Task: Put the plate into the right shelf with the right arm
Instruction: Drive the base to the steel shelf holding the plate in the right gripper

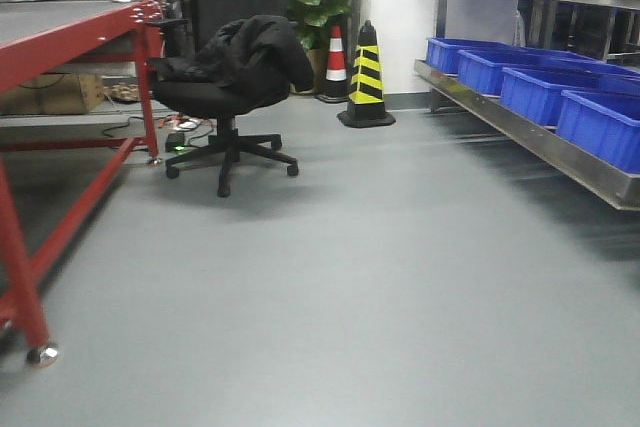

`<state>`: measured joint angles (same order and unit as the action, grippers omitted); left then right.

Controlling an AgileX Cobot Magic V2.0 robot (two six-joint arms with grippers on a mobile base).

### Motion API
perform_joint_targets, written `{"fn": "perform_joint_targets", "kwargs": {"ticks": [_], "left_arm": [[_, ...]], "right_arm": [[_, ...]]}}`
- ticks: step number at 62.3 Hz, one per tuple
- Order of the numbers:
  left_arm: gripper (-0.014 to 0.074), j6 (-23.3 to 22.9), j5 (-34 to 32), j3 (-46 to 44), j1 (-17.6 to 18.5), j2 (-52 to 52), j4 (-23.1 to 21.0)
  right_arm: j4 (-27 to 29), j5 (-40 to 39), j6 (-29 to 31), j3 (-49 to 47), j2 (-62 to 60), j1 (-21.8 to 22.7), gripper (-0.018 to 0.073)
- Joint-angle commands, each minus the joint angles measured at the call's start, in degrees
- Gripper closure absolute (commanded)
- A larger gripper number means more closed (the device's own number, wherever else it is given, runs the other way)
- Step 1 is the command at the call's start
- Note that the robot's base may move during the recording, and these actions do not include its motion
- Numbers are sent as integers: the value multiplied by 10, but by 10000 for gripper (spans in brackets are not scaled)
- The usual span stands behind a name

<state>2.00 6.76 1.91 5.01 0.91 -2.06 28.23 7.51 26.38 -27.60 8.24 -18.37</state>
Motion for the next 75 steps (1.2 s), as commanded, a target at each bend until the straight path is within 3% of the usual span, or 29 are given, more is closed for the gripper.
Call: {"fn": "perform_joint_targets", "kwargs": {"ticks": [1, 75], "left_arm": [[643, -2, -50, 5, 3, 4, -3], [643, -2, -50, 5, 3, 4, -3]], "right_arm": [[5, -49, -1, -14, 8, 2, 499], [5, -50, -1, -14, 8, 2, 499]]}}
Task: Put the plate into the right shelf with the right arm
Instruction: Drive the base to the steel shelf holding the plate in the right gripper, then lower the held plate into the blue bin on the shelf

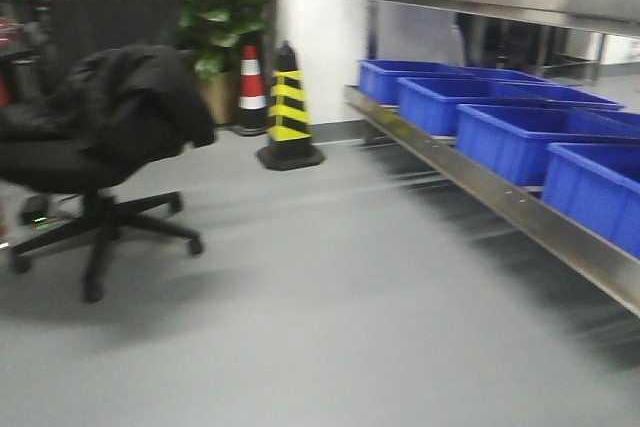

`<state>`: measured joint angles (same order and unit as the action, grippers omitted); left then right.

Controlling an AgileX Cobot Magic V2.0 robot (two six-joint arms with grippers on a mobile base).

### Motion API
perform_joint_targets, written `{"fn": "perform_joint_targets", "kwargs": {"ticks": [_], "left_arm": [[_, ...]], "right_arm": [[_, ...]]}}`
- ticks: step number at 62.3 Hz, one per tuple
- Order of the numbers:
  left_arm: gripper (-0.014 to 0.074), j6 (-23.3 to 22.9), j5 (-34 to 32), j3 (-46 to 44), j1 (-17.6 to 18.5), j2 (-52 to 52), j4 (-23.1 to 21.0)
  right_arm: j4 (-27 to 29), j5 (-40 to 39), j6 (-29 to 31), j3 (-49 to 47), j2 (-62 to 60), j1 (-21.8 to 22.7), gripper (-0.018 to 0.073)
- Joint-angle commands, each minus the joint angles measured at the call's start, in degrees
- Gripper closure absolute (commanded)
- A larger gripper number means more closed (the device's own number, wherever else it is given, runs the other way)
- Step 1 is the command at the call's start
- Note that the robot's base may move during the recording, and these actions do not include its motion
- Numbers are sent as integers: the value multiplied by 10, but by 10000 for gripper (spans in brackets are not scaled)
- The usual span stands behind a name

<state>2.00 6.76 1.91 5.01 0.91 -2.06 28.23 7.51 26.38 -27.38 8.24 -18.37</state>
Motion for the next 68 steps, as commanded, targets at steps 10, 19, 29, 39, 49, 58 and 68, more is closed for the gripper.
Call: {"fn": "perform_joint_targets", "kwargs": {"ticks": [10, 19, 29, 39, 49, 58, 68], "left_arm": [[643, -2, -50, 5, 3, 4, -3], [643, -2, -50, 5, 3, 4, -3], [643, -2, -50, 5, 3, 4, -3], [643, -2, -50, 5, 3, 4, -3], [643, -2, -50, 5, 3, 4, -3], [643, -2, -50, 5, 3, 4, -3], [643, -2, -50, 5, 3, 4, -3]], "right_arm": [[5, -49, -1, -17, 8, 2, 499], [5, -50, -1, -17, 8, 2, 499], [5, -50, -1, -17, 8, 2, 499], [5, -50, -1, -17, 8, 2, 499], [5, -50, -1, -17, 8, 2, 499], [5, -50, -1, -17, 8, 2, 499], [5, -50, -1, -17, 8, 2, 499]]}}
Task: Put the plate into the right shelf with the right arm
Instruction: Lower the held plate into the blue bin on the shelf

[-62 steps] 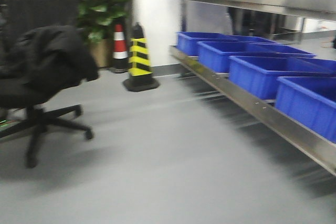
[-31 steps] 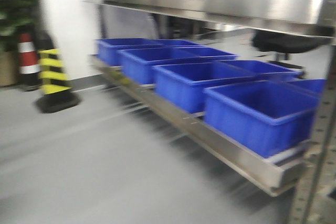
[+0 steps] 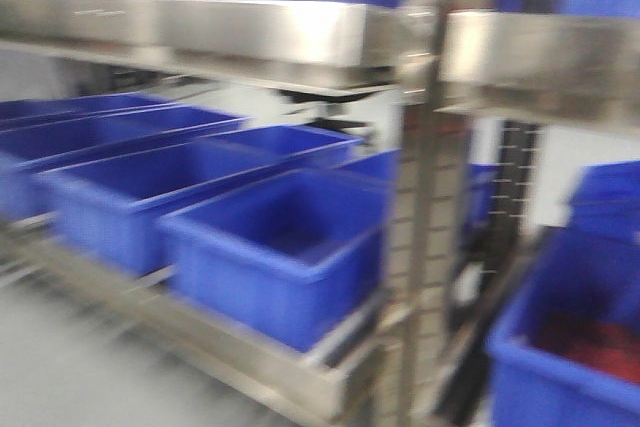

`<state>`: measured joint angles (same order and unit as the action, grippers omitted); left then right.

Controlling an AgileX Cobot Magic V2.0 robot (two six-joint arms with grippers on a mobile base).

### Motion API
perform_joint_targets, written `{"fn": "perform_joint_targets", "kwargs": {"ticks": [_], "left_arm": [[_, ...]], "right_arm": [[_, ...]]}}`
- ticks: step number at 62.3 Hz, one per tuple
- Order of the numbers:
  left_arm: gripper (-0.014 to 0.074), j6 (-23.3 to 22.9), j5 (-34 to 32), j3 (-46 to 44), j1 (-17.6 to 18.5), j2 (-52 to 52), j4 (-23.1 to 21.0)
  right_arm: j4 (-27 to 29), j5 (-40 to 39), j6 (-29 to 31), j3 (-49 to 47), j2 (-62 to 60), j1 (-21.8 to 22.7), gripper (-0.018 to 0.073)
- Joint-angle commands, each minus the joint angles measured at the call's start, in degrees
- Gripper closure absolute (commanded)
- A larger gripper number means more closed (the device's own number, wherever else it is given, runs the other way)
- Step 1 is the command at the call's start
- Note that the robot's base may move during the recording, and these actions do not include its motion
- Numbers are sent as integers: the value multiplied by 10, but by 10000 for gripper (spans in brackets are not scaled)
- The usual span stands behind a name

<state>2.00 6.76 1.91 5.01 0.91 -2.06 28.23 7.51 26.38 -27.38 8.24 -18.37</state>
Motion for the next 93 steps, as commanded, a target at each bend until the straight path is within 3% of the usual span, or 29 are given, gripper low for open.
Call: {"fn": "perform_joint_targets", "kwargs": {"ticks": [1, 93], "left_arm": [[643, -2, -50, 5, 3, 4, -3], [643, -2, -50, 5, 3, 4, -3]], "right_arm": [[5, -50, -1, -17, 8, 2, 499], [5, -49, -1, -17, 8, 2, 499]]}}
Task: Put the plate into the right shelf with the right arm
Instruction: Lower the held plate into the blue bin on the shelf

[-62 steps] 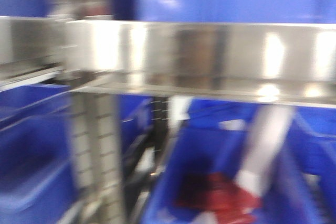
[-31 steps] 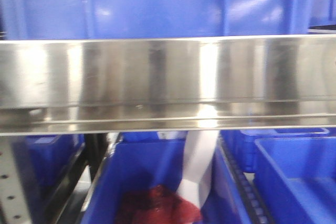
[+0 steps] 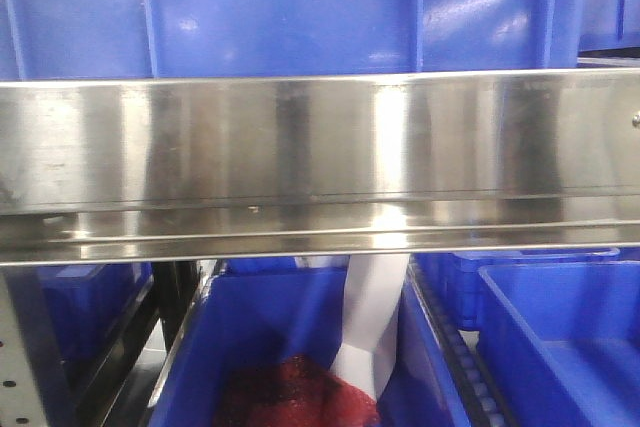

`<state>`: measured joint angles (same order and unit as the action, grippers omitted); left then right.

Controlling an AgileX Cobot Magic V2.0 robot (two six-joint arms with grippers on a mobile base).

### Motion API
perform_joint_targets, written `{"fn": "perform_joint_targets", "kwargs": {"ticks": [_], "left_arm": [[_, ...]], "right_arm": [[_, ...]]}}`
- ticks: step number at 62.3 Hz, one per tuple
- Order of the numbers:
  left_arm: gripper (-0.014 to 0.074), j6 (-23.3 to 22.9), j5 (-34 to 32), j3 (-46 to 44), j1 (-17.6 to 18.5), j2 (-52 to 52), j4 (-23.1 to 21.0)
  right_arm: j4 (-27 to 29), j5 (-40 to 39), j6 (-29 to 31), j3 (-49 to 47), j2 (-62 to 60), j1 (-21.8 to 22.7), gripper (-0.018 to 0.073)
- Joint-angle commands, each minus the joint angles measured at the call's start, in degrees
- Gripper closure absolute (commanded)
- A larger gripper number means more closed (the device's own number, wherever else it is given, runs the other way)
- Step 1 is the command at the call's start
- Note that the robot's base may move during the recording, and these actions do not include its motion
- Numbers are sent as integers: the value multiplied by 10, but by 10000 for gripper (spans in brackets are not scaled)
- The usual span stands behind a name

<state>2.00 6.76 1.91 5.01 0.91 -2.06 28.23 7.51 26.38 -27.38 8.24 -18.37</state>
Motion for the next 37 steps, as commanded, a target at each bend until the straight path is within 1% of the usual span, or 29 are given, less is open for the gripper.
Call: {"fn": "perform_joint_targets", "kwargs": {"ticks": [1, 31, 37], "left_arm": [[643, -2, -50, 5, 3, 4, -3], [643, -2, -50, 5, 3, 4, -3], [643, -2, -50, 5, 3, 4, -3]], "right_arm": [[5, -49, -1, -17, 8, 2, 499], [5, -55, -1, -17, 9, 2, 499], [5, -75, -1, -21, 18, 2, 499]]}}
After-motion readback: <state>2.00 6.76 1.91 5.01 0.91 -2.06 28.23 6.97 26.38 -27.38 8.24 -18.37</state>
